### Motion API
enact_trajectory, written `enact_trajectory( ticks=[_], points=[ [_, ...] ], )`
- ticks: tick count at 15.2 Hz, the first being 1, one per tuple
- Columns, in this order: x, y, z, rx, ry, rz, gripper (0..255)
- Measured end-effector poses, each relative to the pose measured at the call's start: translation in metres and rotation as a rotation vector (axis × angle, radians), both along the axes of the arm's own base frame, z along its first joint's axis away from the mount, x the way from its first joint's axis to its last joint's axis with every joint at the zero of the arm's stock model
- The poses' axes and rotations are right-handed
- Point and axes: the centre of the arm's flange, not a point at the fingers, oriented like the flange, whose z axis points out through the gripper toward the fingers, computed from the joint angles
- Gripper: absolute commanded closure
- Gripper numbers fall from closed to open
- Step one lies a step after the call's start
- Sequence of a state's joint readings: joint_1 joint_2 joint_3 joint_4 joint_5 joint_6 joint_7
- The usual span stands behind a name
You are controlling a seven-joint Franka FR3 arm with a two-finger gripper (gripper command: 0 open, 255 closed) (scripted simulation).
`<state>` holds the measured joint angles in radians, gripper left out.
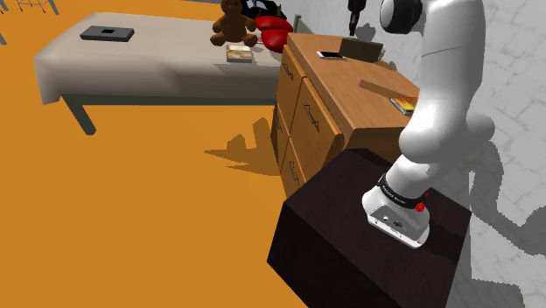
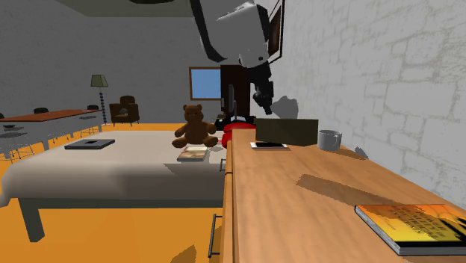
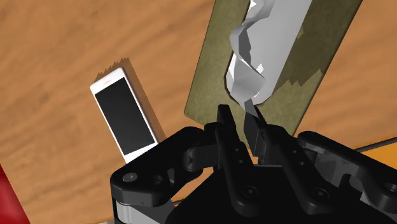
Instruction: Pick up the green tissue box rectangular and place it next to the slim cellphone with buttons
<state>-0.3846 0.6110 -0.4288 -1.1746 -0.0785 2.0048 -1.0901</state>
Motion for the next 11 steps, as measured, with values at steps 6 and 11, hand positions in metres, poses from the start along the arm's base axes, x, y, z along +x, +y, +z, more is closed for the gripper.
enact_trajectory(
  ticks=[6, 11],
  points=[
    [0.029, -0.045, -0.030, 0.001, 0.000, 0.001, 255],
    [0.029, -0.047, -0.057, 0.002, 0.000, 0.002, 255]
  ],
)
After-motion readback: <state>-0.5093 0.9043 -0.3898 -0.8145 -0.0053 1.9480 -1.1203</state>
